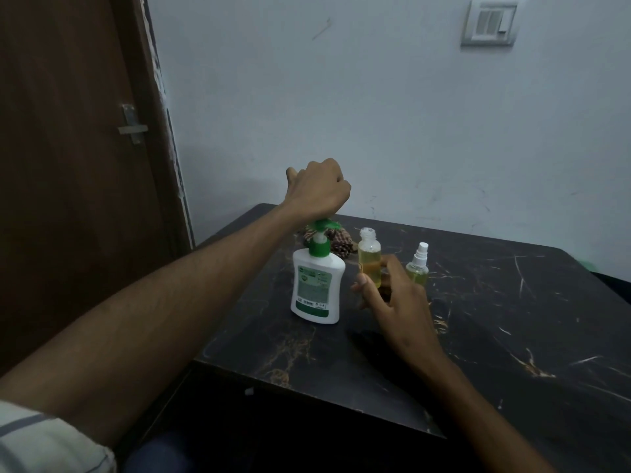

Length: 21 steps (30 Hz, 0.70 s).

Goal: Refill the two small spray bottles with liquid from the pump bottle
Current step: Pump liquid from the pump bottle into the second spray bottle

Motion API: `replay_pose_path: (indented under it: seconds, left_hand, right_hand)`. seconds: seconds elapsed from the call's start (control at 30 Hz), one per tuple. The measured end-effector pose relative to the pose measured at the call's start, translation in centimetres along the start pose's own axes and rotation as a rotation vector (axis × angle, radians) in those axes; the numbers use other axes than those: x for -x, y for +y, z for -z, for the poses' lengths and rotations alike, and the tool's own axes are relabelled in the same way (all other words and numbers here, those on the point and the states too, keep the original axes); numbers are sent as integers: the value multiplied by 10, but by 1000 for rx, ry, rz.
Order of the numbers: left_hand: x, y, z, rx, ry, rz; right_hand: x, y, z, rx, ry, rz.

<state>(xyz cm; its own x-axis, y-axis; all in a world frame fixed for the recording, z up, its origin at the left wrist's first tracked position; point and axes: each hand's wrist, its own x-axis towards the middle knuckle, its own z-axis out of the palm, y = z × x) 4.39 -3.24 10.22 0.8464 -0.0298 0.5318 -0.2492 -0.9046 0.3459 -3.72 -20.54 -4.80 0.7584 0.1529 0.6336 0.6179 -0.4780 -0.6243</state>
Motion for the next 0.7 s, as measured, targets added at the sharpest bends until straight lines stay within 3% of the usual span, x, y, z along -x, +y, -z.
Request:
replay_pose_path:
  seconds: [0.7]
  left_hand:
    - [7,0,10,119,23,124]
  right_hand:
    - [0,-4,7,0,-30,-56]
